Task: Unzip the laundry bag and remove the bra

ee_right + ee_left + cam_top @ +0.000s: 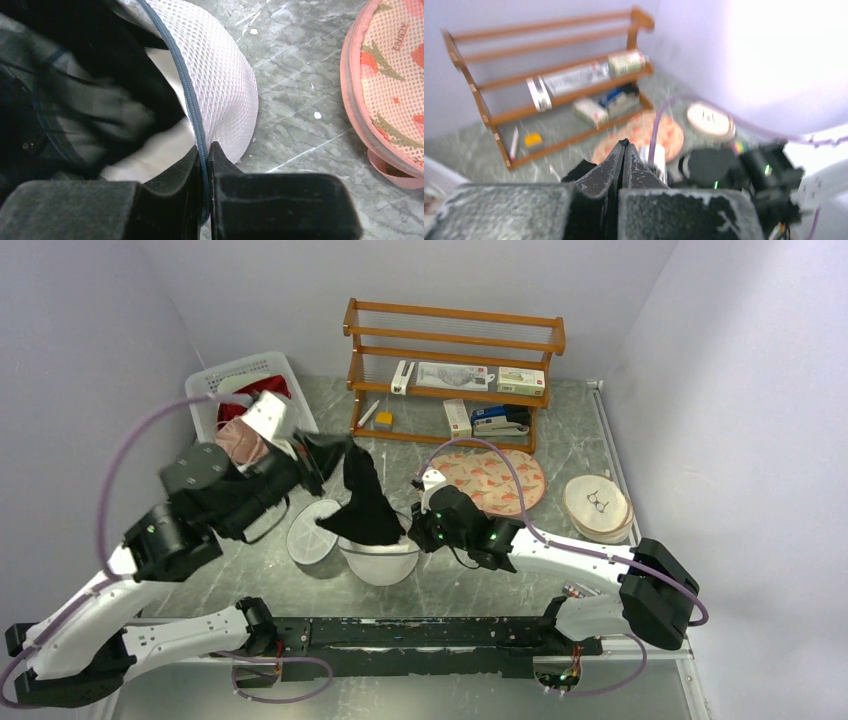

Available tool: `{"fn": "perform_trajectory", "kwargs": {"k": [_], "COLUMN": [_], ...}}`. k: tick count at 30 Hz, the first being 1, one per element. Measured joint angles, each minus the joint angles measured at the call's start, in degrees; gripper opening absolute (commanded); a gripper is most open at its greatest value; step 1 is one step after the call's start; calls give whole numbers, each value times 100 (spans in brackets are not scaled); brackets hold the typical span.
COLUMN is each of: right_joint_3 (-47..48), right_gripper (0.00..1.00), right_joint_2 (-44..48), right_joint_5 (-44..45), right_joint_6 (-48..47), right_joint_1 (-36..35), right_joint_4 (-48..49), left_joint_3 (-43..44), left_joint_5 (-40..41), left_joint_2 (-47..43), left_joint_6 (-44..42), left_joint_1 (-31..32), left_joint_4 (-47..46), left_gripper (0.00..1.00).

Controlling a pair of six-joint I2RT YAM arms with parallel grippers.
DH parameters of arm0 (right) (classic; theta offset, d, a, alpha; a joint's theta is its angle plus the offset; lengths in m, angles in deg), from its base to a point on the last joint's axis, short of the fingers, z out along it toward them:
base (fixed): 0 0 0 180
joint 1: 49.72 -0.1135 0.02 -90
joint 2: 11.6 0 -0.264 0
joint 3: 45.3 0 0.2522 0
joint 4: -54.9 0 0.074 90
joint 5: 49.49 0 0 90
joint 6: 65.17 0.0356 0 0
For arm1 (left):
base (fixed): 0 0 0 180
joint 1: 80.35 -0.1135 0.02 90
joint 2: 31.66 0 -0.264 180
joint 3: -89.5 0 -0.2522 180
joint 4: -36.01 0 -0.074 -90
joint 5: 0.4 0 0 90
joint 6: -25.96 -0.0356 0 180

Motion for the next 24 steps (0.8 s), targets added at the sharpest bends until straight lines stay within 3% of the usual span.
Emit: {"fn": "perform_trajectory", "kwargs": {"k": [5, 9, 24], "right_joint_3": [0, 4, 267], "right_gripper": [6, 6, 15], "right_joint_2": [28, 76, 337], "right_joint_5": [11, 68, 186], "right_joint_6": [-20, -76, -247], "right_joint_1": [0, 0, 0], "right_joint_4": [-2, -48, -431], "left_joint_3": [1996, 2830, 2627], "left_joint_5": [393, 688, 3012], "left_joint_2": [887, 1335, 2114], "left_joint_6": [-398, -708, -1668], "left_joint_1": [0, 0, -197], "left_joint_4": [291, 428, 181], "left_gripper": [7, 7, 7]}}
